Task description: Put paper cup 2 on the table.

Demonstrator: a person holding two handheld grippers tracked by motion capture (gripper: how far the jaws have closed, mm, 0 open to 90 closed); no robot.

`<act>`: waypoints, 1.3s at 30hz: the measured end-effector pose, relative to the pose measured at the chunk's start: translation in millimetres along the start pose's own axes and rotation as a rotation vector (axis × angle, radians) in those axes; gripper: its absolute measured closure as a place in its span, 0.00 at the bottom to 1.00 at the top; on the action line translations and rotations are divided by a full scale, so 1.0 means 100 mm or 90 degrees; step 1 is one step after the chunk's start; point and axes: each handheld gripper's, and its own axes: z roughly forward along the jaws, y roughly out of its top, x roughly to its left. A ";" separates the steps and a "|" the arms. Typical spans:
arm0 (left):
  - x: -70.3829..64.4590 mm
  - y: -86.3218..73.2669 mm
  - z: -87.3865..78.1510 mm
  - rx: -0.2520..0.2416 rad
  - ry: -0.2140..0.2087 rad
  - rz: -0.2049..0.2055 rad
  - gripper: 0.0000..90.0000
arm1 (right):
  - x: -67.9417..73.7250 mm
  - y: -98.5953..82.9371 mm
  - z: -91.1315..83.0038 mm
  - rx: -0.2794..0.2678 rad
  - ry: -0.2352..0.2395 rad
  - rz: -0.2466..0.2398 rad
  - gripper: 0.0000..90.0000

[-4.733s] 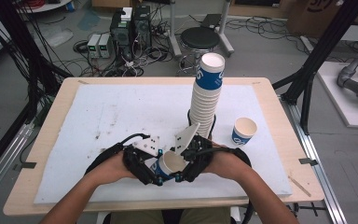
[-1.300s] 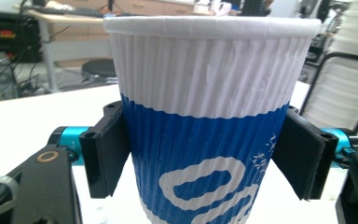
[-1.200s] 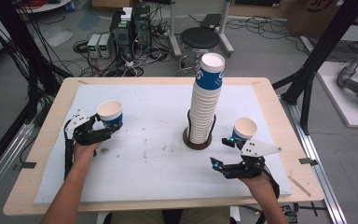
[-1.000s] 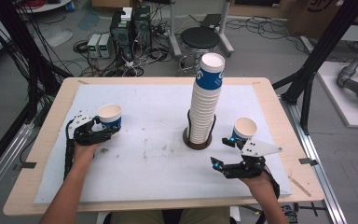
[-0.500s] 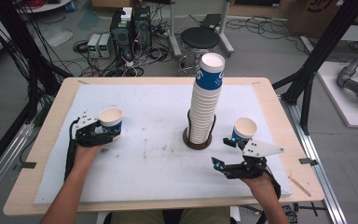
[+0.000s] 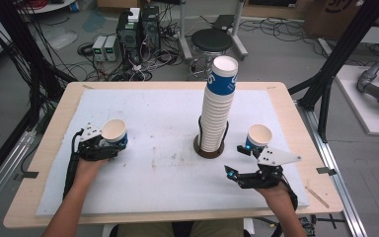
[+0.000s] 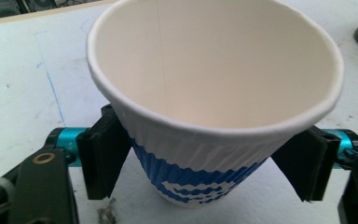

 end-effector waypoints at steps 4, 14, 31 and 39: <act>-0.02 0.00 -0.05 -0.012 -0.010 -0.026 0.19 | -0.01 0.00 -0.01 0.000 -0.001 0.001 0.24; -0.07 -0.03 -0.28 -0.039 -0.023 -0.046 0.19 | -0.04 -0.02 -0.07 -0.005 -0.012 0.009 0.24; -0.17 0.09 -0.72 -0.235 -0.072 -0.030 0.19 | -0.17 -0.05 -0.26 -0.025 -0.080 0.029 0.24; -0.20 0.13 -0.77 -0.273 -0.095 -0.014 0.19 | -0.29 -0.12 -0.37 -0.017 -0.133 0.049 0.24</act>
